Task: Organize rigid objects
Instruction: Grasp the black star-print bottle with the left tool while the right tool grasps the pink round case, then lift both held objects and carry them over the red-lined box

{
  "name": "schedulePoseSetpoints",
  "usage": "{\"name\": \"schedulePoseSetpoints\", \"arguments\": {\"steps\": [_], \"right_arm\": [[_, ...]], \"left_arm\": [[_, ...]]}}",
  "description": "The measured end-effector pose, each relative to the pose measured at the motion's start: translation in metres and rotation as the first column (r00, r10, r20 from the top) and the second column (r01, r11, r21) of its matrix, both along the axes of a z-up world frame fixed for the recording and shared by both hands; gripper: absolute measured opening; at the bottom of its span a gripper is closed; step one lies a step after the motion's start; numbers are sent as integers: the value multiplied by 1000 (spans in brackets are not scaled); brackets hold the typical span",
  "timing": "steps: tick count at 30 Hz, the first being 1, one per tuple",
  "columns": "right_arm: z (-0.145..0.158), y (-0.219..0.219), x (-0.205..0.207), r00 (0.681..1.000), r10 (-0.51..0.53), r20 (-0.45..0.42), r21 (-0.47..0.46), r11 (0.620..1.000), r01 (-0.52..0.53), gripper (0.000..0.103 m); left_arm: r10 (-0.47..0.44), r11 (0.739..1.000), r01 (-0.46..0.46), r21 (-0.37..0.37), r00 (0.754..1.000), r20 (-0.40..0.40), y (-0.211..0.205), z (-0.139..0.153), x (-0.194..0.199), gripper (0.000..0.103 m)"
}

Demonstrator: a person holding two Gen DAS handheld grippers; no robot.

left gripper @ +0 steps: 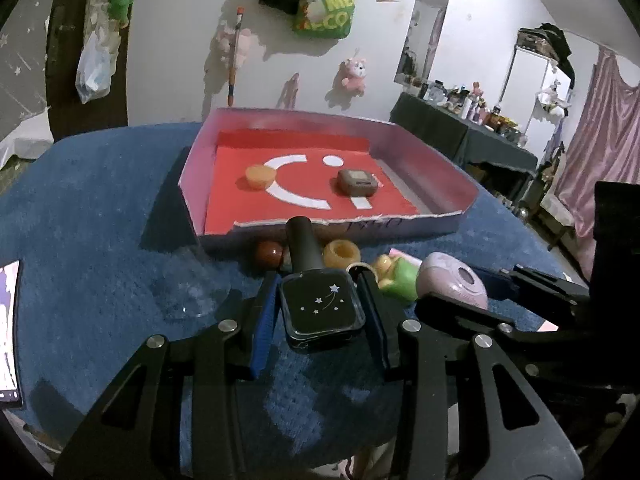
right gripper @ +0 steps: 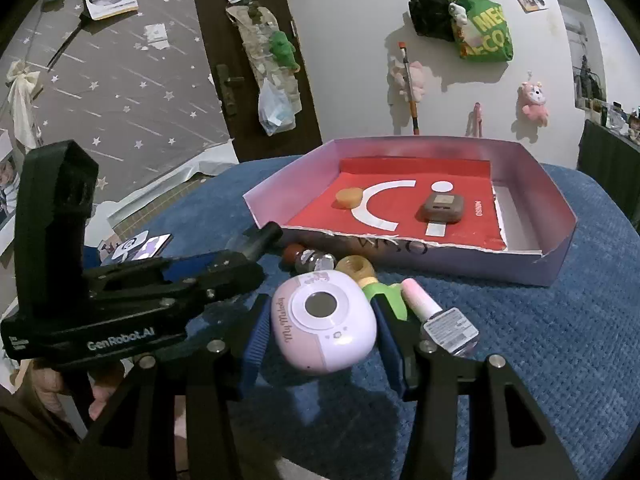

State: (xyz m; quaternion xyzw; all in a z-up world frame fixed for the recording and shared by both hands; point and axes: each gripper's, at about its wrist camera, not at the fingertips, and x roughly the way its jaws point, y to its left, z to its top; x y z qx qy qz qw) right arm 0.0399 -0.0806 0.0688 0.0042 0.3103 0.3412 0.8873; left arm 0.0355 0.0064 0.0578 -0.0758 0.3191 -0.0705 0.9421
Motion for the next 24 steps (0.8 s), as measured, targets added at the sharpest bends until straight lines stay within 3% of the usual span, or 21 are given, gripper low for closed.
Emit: {"name": "schedulePoseSetpoints", "arguments": {"steps": [24], "right_arm": [[26, -6, 27, 998, -19, 54, -2, 1000, 19, 53]], "left_arm": [[-42, 999, 40, 21, 997, 71, -8, 30, 21, 37]]}}
